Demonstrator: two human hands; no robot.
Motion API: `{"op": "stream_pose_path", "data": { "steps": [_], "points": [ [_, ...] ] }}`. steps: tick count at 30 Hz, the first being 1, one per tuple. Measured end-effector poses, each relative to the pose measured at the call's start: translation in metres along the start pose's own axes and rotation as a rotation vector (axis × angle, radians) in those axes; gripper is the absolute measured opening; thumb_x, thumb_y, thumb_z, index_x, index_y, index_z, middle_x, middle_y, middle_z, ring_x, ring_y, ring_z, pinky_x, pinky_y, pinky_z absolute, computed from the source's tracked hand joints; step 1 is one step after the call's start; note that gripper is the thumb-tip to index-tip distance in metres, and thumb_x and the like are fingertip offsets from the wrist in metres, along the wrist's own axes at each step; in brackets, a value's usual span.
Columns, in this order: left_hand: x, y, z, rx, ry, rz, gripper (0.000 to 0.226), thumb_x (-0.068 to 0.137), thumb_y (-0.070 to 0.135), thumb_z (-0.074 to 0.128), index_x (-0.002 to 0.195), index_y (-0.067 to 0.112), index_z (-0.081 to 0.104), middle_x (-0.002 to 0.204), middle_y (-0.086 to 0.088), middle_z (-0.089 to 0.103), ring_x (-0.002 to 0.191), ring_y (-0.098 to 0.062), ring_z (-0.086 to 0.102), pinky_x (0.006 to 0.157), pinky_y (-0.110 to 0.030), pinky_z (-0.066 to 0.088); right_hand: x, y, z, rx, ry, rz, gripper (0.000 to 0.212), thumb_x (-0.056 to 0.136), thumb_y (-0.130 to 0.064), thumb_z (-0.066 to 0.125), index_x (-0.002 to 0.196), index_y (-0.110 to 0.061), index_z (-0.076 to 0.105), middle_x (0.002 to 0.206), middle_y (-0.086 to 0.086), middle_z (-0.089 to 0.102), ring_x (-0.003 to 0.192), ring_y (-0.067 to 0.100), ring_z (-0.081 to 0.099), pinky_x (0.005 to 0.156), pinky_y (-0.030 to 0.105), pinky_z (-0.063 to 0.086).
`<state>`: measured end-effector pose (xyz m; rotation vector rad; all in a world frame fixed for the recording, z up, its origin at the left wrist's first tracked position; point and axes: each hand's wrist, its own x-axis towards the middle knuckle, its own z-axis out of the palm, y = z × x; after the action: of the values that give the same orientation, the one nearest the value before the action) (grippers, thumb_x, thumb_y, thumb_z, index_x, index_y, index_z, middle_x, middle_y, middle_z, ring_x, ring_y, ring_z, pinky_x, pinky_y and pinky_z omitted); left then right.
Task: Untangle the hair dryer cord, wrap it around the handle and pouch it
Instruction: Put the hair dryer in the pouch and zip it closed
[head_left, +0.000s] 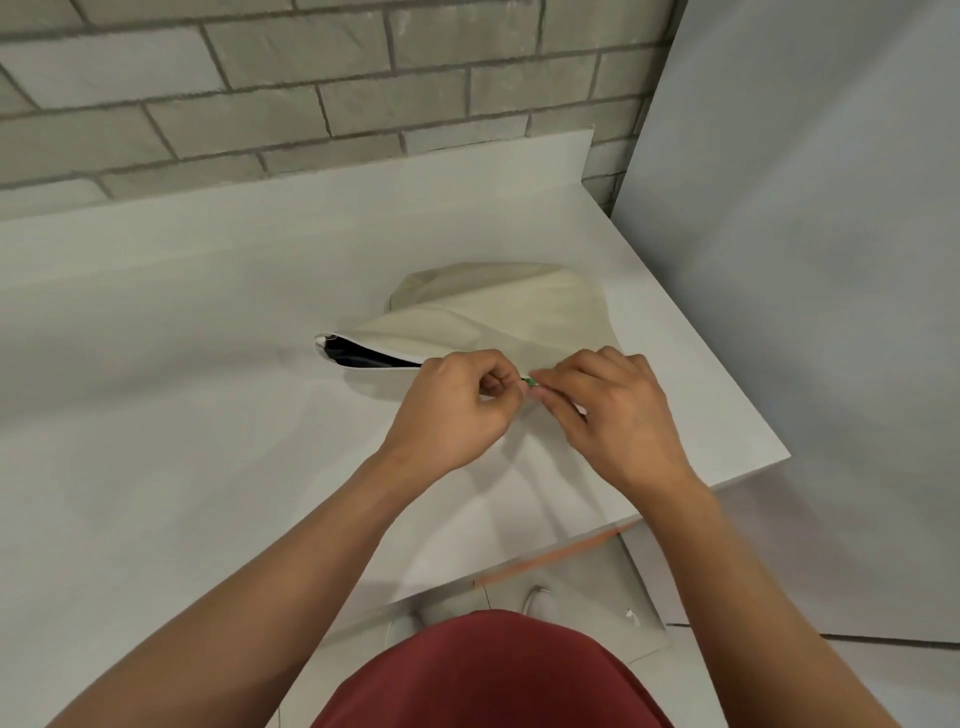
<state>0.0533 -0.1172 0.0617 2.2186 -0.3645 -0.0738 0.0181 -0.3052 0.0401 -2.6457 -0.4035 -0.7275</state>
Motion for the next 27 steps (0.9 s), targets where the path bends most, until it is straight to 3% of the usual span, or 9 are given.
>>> {"op": "stream_pose_path", "data": {
  "steps": [8, 12, 15, 18, 21, 23, 27],
  "points": [
    [-0.003, -0.022, -0.02, 0.022, 0.125, -0.08, 0.012, 0.088, 0.02, 0.073, 0.079, 0.028, 0.073, 0.073, 0.019, 0.069, 0.078, 0.013, 0.061, 0.063, -0.002, 0.039, -0.011, 0.036, -0.005, -0.034, 0.019, -0.023, 0.013, 0.095, -0.026, 0.073, 0.103, -0.02, 0.083, 0.089, -0.003, 0.074, 0.076, 0.028, 0.062, 0.065, 0.04, 0.043],
    [-0.009, -0.034, -0.031, 0.01, 0.162, -0.107, 0.01, 0.089, 0.024, 0.071, 0.082, 0.031, 0.071, 0.089, 0.034, 0.066, 0.085, 0.008, 0.063, 0.068, -0.006, 0.044, -0.013, 0.048, -0.017, -0.039, -0.1, 0.009, 0.007, 0.093, -0.021, 0.079, 0.099, -0.019, 0.083, 0.09, -0.002, 0.075, 0.079, 0.032, 0.062, 0.066, 0.042, 0.047],
    [-0.013, -0.037, -0.031, 0.011, 0.174, -0.098, 0.008, 0.089, 0.027, 0.072, 0.083, 0.033, 0.07, 0.092, 0.033, 0.067, 0.081, -0.013, 0.066, 0.069, -0.019, 0.045, -0.004, 0.032, -0.017, -0.004, -0.278, 0.046, 0.033, 0.086, -0.027, 0.087, 0.116, -0.017, 0.079, 0.111, 0.004, 0.073, 0.095, 0.038, 0.064, 0.078, 0.048, 0.054],
    [-0.017, -0.038, -0.031, -0.007, 0.205, -0.062, 0.009, 0.089, 0.028, 0.071, 0.083, 0.034, 0.07, 0.091, 0.032, 0.068, 0.083, -0.012, 0.067, 0.07, -0.018, 0.045, 0.014, -0.014, 0.003, 0.036, -0.279, 0.03, 0.056, 0.088, -0.043, 0.082, 0.136, -0.017, 0.068, 0.124, 0.003, 0.067, 0.107, 0.032, 0.062, 0.087, 0.048, 0.052],
    [-0.02, -0.04, -0.034, -0.007, 0.246, -0.032, 0.01, 0.089, 0.027, 0.071, 0.081, 0.032, 0.069, 0.09, 0.03, 0.068, 0.085, -0.006, 0.067, 0.063, -0.013, 0.045, 0.032, -0.049, 0.027, 0.013, -0.161, -0.029, 0.03, 0.094, -0.033, 0.078, 0.119, -0.017, 0.078, 0.105, 0.002, 0.074, 0.092, 0.03, 0.067, 0.079, 0.043, 0.048],
    [-0.022, -0.046, -0.039, 0.022, 0.269, -0.07, 0.009, 0.089, 0.028, 0.071, 0.081, 0.032, 0.069, 0.087, 0.029, 0.068, 0.081, -0.007, 0.067, 0.058, -0.017, 0.043, 0.038, -0.052, 0.033, 0.001, -0.11, -0.052, 0.013, 0.096, -0.026, 0.077, 0.104, -0.019, 0.083, 0.093, 0.0, 0.075, 0.081, 0.031, 0.067, 0.074, 0.041, 0.044],
    [-0.027, -0.061, -0.05, 0.043, 0.32, -0.155, 0.009, 0.09, 0.027, 0.071, 0.081, 0.029, 0.069, 0.084, 0.029, 0.069, 0.083, -0.007, 0.068, 0.064, -0.022, 0.048, 0.033, -0.039, 0.034, -0.016, -0.067, -0.077, 0.01, 0.096, -0.022, 0.074, 0.099, -0.018, 0.083, 0.088, -0.002, 0.076, 0.075, 0.03, 0.066, 0.069, 0.042, 0.046]
  ]
}}
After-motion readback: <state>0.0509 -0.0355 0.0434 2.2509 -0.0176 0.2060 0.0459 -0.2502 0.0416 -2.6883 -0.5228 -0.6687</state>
